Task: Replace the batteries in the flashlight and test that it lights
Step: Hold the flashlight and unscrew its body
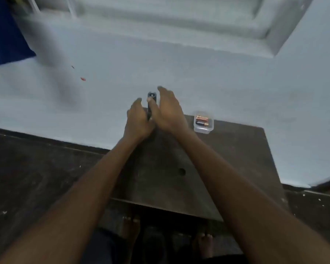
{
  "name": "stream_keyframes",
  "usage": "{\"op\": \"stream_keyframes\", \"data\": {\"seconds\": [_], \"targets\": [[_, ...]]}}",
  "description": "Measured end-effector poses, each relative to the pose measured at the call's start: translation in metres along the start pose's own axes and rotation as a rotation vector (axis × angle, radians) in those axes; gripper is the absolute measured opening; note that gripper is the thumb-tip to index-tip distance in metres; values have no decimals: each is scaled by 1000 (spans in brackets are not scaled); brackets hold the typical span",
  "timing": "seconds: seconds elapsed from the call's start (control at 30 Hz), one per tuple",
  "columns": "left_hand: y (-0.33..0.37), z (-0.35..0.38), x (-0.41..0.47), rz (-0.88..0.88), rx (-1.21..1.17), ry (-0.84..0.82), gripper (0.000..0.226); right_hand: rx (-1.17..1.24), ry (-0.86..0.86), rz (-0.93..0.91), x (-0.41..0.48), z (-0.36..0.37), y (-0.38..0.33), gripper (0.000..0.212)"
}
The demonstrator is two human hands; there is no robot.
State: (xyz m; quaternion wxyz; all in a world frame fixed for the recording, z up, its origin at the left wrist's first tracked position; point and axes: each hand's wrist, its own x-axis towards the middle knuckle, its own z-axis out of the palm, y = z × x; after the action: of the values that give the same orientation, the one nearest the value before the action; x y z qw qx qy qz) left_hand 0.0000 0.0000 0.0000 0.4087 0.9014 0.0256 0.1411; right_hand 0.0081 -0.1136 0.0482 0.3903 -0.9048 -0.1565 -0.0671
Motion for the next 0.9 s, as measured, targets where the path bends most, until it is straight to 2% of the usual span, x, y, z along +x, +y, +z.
{"op": "stream_keyframes", "data": {"seconds": [0.1,0.17,0.23,0.33,0.43,0.53,0.67,0.77,0.9], "targets": [[-3,7,15,155,56,-36,28,-56,-49,-29,22,6,-3,46],[-7,8,15,108,66,-50,18,-114,-41,-62,25,4,-6,32],[-7,5,4,120,23,-66,18,-122,-9,-50,16,-1,-1,22],[7,-6,-18,153,-72,-86,18,-20,78,54,-5,-24,5,20],[26,-15,-44,90,-208,-102,23,188,185,231,-36,-51,11,26],[49,-19,-69,-84,-477,-135,31,494,187,427,-69,-71,23,35],[71,-11,-99,-239,-726,-117,36,465,234,549,-111,-79,36,47],[74,-1,-112,-291,-749,-113,29,372,287,567,-133,-79,46,53],[69,13,-115,-315,-716,-123,27,377,331,588,-143,-70,63,64]]}}
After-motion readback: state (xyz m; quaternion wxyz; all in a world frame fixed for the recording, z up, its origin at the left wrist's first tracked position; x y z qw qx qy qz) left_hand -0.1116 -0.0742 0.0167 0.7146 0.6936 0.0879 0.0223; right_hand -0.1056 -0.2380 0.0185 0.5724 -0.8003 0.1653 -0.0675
